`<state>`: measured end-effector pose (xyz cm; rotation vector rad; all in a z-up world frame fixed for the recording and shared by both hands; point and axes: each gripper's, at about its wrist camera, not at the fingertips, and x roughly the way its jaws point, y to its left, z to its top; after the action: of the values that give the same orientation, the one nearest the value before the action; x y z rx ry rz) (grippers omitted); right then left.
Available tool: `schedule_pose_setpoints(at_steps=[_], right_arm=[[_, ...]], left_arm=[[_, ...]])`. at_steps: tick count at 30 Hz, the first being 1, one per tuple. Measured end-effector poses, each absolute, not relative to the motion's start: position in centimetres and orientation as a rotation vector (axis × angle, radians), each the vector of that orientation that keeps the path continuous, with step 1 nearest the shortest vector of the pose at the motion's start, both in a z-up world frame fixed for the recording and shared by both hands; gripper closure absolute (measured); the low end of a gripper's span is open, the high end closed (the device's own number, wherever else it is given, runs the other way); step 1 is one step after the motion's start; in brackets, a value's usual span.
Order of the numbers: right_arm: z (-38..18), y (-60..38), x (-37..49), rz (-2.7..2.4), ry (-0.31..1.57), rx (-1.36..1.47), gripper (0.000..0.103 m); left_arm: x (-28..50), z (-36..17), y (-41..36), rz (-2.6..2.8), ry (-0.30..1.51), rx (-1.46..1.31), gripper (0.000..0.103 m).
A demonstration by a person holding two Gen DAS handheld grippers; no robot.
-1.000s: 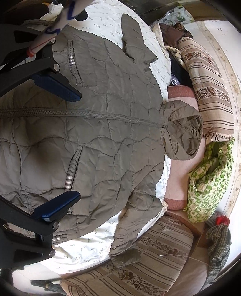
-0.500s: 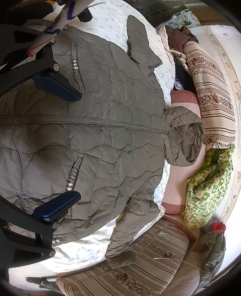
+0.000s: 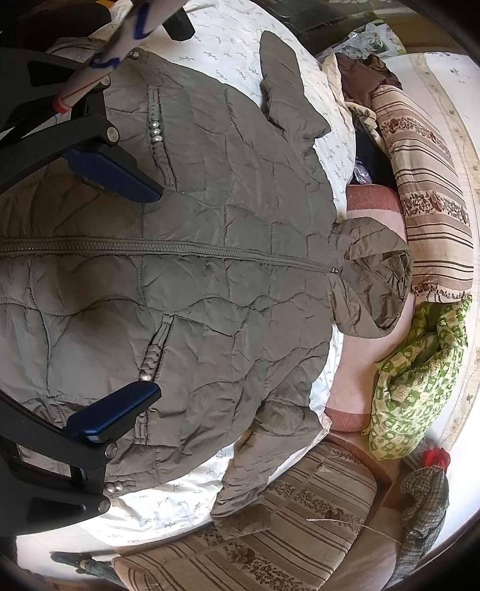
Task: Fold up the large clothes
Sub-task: 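Grasp the cuff of the jacket sleeve with the left tool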
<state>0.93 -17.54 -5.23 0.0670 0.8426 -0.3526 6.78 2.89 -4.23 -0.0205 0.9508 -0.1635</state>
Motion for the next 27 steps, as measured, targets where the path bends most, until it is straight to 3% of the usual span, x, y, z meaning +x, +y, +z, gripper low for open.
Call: schedule_pose_setpoints(at_steps=[11,21,27], right_arm=[[-5.6,-18.0,1.3,-0.356,0.845,0.074,0.004],[-6.5,-18.9,2.1,-0.359,0.859,0.088,0.004],[-7.5,-19.8,3.0,-0.373,0.888,0.105,0.004]], left_arm=[[13.0,-3.8,9.9,0.050,0.904,-0.017,0.001],[22.5,-4.9,17.2,0.083,0.921,-0.176,0.001],[29.4,-7.4,22.8,0.029,0.959,-0.391,0.017]])
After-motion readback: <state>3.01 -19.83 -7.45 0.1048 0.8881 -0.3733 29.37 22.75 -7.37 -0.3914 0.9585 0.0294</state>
